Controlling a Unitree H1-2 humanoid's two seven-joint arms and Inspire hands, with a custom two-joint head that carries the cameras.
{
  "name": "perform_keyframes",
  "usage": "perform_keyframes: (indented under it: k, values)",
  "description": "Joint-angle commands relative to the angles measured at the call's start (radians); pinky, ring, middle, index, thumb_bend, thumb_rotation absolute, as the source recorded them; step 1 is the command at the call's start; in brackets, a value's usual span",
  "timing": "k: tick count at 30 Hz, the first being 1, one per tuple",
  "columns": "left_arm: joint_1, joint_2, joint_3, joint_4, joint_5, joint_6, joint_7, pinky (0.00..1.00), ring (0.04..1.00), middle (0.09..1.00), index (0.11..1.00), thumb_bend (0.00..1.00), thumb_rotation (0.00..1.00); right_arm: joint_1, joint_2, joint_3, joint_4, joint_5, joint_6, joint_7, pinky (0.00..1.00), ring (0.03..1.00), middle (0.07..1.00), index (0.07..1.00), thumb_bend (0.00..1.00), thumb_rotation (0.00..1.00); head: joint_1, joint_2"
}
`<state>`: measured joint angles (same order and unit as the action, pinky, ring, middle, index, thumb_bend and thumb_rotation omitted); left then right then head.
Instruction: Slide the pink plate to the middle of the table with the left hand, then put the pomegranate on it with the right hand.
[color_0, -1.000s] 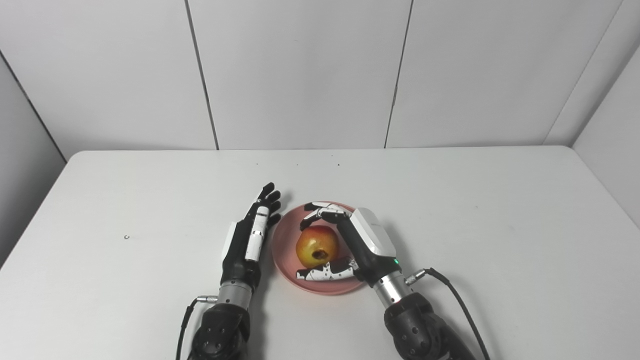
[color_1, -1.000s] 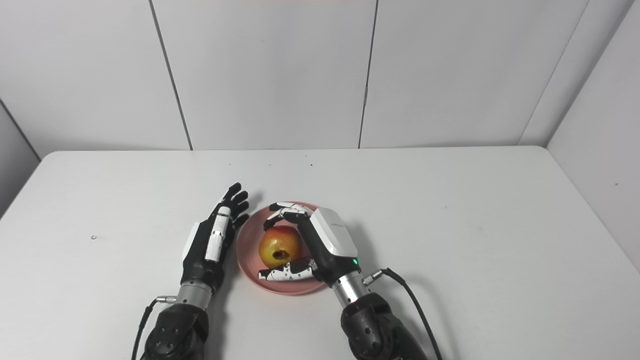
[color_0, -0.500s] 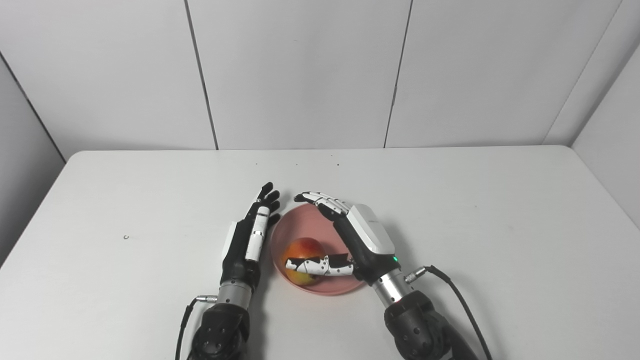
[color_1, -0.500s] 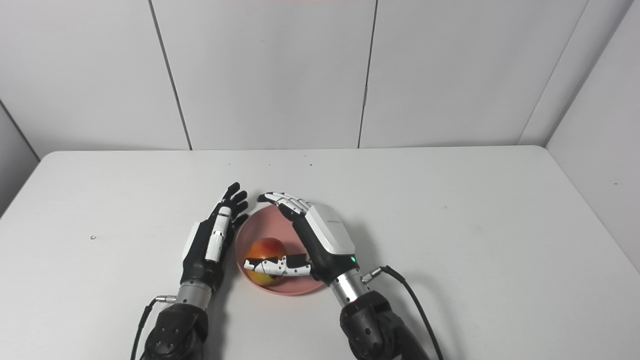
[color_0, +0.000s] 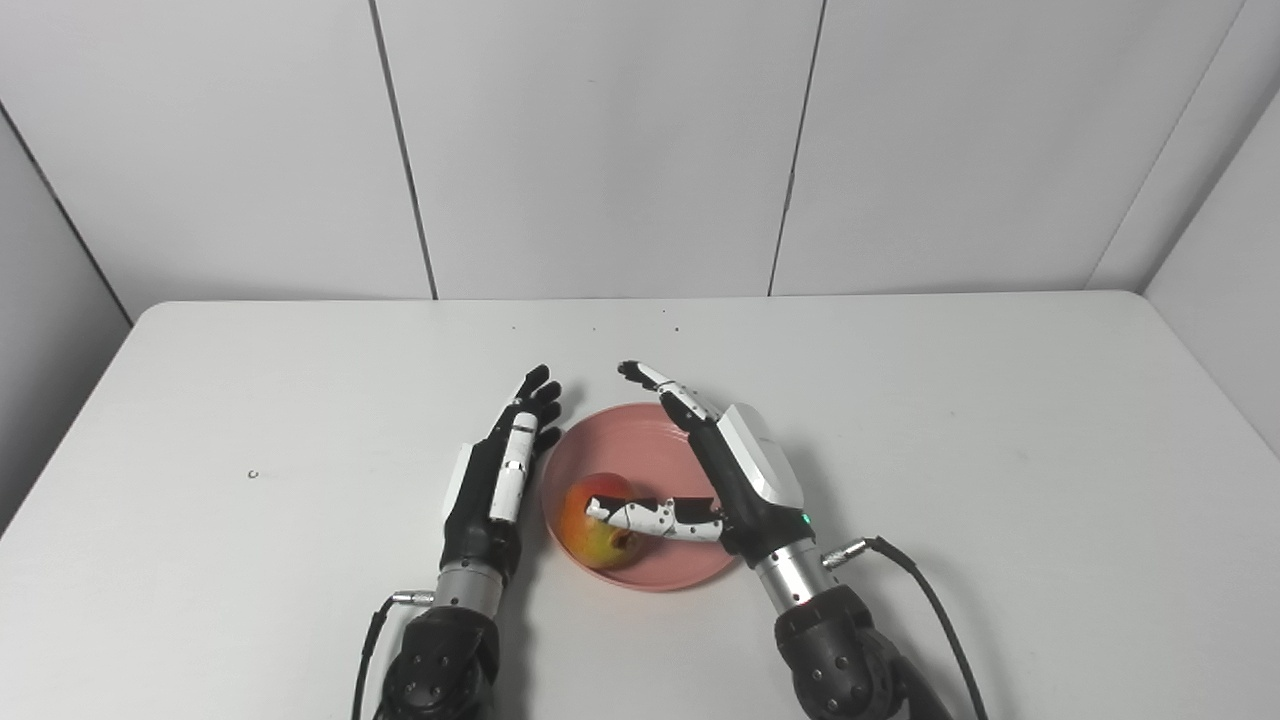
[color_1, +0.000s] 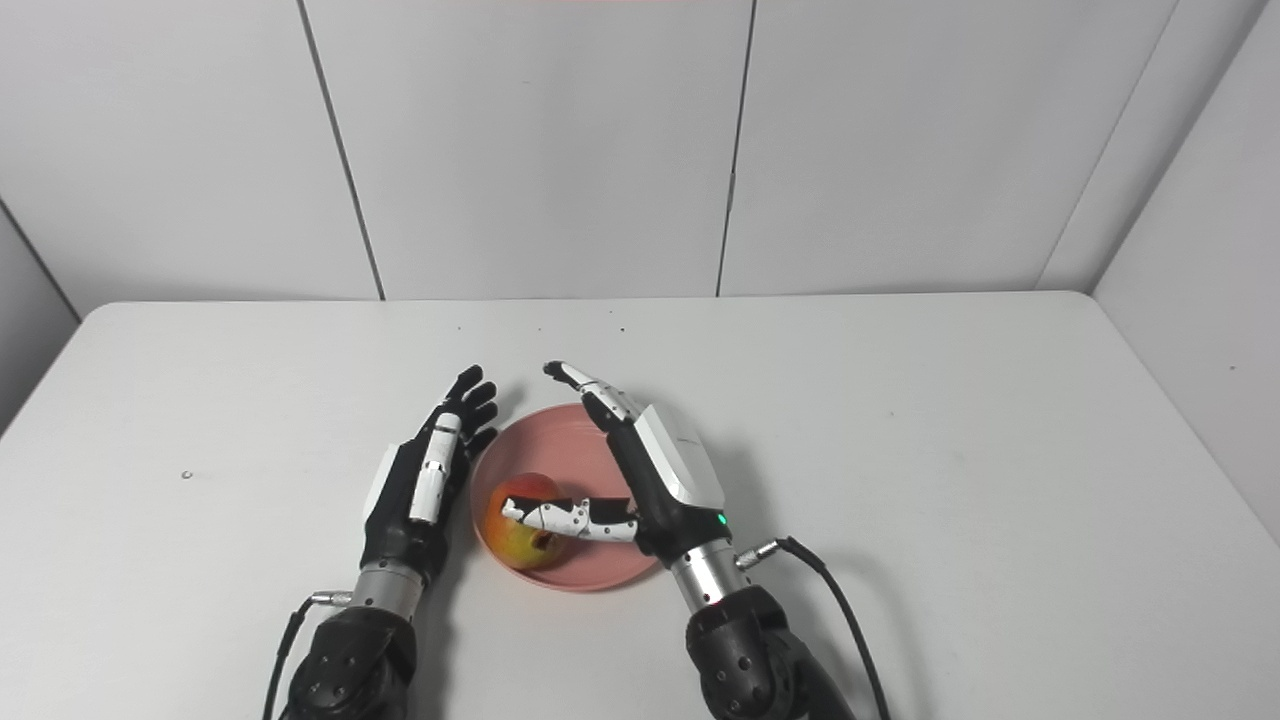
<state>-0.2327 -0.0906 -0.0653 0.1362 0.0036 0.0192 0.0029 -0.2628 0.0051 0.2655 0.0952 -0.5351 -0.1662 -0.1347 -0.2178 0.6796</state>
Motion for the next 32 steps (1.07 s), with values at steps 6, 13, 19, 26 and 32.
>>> perform_keyframes:
  k: [6,13,19,26,32]
  values:
    - [-0.023,-0.009,0.002,-0.019,0.001,-0.010,0.005,0.91,0.921,0.918,0.897,0.26,1.00,0.008,0.030,-0.074,-0.049,0.072,-0.010,-0.047,0.87,0.923,0.931,0.910,0.64,0.86,0.000,-0.001]
    - [-0.024,-0.010,0.009,-0.015,-0.005,-0.015,0.006,0.93,0.941,0.934,0.907,0.28,1.00,0.021,0.059,-0.144,-0.051,0.184,0.010,-0.039,0.91,0.951,0.948,0.926,0.62,0.96,-0.002,0.000]
    - [-0.024,-0.012,0.008,-0.012,0.010,-0.028,0.017,0.96,0.954,0.945,0.920,0.27,1.00,0.025,0.073,-0.174,-0.010,0.255,-0.021,-0.046,0.91,0.946,0.942,0.929,0.57,0.98,-0.003,-0.001]
    - [-0.024,-0.023,0.023,-0.007,-0.012,-0.045,0.016,0.99,0.982,0.973,0.959,0.27,1.00,0.030,0.091,-0.191,0.015,0.315,-0.007,-0.039,0.94,0.963,0.967,0.952,0.61,1.00,-0.003,0.001]
    - [-0.028,-0.020,0.029,0.002,-0.010,-0.060,0.007,1.00,1.000,0.999,0.989,0.28,1.00,0.028,0.102,-0.195,0.037,0.360,0.001,-0.024,0.98,0.987,0.988,0.975,0.61,1.00,-0.006,0.001]
